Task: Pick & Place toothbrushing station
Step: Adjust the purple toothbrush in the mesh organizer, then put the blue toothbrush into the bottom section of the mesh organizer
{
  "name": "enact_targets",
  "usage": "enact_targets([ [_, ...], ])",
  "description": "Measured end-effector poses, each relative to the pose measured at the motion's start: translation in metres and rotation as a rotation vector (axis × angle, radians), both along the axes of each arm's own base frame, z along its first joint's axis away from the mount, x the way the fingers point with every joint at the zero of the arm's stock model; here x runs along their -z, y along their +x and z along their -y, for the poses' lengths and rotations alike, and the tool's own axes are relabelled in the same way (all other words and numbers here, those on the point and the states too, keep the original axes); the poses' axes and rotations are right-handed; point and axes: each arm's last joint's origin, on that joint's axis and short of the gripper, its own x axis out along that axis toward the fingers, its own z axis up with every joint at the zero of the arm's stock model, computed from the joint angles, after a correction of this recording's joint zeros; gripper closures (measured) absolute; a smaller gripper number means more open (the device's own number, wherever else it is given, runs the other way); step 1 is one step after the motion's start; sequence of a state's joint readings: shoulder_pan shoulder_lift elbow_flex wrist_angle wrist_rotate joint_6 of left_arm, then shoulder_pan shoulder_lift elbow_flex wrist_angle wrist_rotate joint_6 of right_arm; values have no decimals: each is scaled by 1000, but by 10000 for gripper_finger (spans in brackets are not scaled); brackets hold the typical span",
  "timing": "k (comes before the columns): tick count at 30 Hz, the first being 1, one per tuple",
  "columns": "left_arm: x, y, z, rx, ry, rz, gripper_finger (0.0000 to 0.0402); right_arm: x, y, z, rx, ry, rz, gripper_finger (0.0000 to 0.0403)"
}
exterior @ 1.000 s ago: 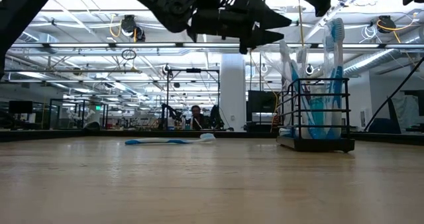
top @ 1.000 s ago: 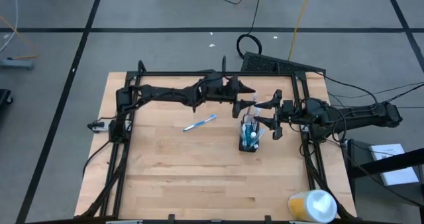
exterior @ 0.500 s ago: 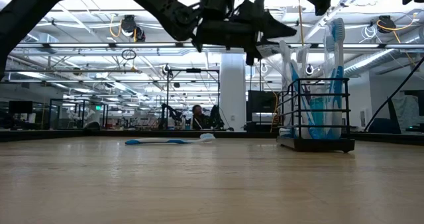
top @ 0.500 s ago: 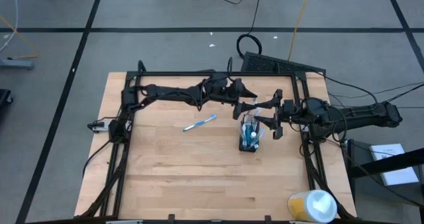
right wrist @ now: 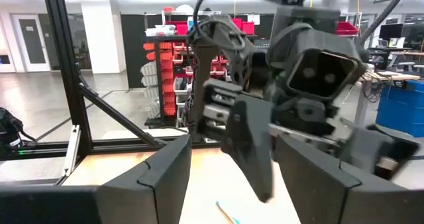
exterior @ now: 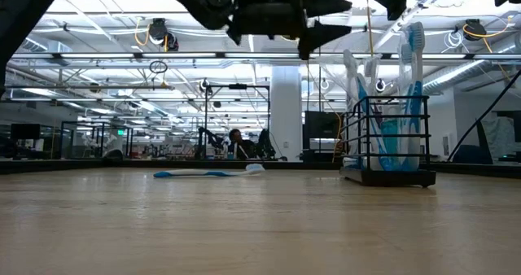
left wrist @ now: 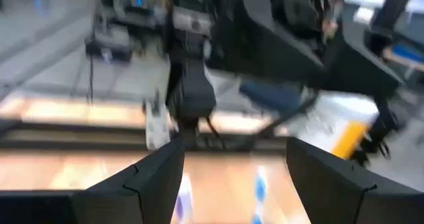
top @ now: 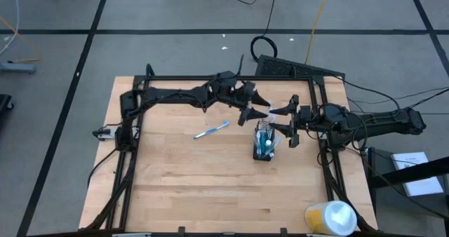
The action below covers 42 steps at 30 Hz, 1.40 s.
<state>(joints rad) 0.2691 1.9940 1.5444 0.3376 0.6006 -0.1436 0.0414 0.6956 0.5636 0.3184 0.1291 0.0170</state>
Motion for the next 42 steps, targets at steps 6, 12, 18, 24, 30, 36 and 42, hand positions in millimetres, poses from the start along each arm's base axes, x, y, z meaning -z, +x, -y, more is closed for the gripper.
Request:
enact_targets([
  [6,-15,-39,15,-2,78,-329,133,1,0,0,0,-2,-15,190],
  [12,14,-88,40,-65,75,-590,133,3,0,0,1,-13,-35,190],
  [18,66,-143,58,-286,6,-650,133,3,0,0,1,-21,-36,190],
  [24,116,-187,75,-475,11,-780,133,3,0,0,2,-27,-35,190],
  [30,148,-197,77,-593,67,-802,133,3,0,0,4,-30,-35,190],
  [36,160,-195,73,-603,121,-837,133,3,0,0,5,-23,-36,190],
  [42,179,-186,75,-546,168,-864,133,3,1,0,6,-23,-36,190],
])
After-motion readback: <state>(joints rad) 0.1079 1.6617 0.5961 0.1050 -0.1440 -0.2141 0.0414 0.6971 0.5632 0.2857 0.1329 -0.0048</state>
